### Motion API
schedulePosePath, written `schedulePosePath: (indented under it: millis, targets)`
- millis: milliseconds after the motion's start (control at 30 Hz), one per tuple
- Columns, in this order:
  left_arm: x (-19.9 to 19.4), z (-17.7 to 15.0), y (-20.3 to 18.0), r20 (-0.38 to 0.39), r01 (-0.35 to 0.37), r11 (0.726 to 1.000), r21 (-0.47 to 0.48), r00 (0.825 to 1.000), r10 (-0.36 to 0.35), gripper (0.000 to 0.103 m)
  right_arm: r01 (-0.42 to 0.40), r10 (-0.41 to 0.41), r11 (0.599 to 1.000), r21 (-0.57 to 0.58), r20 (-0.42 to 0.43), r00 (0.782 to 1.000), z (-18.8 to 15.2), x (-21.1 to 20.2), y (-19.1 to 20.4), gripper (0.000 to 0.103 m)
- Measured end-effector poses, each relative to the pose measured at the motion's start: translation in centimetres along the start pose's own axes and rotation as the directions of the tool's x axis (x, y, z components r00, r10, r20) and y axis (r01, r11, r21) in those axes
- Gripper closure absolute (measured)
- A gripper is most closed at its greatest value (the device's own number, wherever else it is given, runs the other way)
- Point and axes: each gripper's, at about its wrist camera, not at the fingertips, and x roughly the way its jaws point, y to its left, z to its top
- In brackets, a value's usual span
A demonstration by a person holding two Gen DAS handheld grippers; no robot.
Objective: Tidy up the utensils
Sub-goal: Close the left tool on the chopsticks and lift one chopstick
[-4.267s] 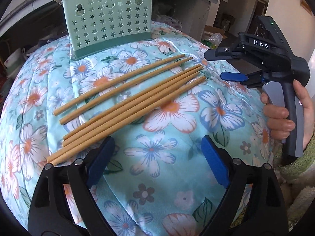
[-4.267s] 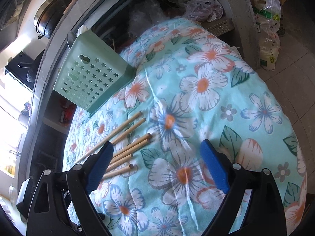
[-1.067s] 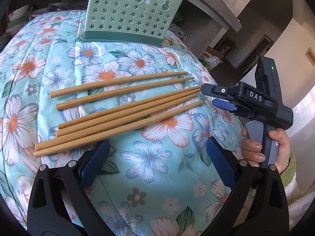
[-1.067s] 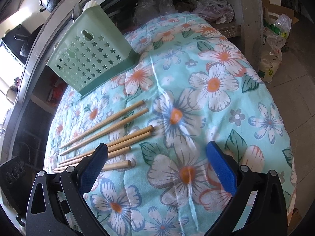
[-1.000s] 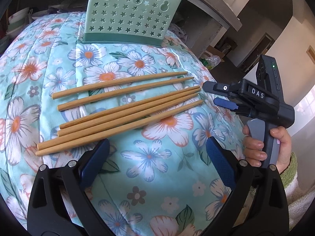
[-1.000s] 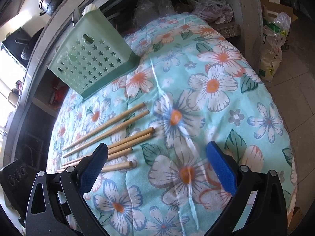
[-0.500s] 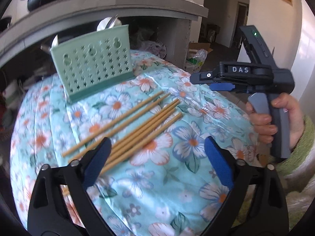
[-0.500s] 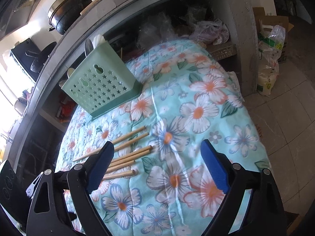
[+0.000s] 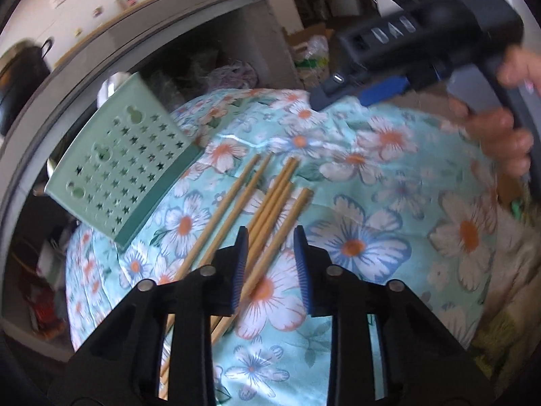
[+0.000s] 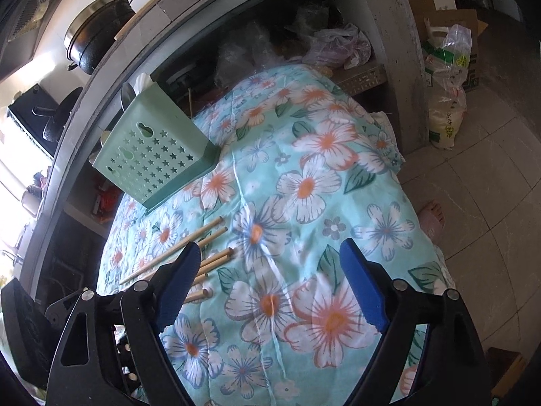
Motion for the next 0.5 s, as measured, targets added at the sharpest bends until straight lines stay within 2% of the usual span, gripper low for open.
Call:
schedulePosePath:
  millis: [300,500]
  targets:
    - [1.7,0.3,-1.6,-0.022,-0.037,0.991,0.132,0.999,0.04,0.084,-0.014,0.014,1.0,0.025,-0.019,1.0,-0.3,0.3,-0.3,0.026]
    - [2.7,0.6,-2.3,-0.03,-0.048,0.977,0.208,0.998,0.056,0.093,-0.029,0.03,0.998,0.05,-0.016,0.999,-0.4,0.0,-0.8,0.032]
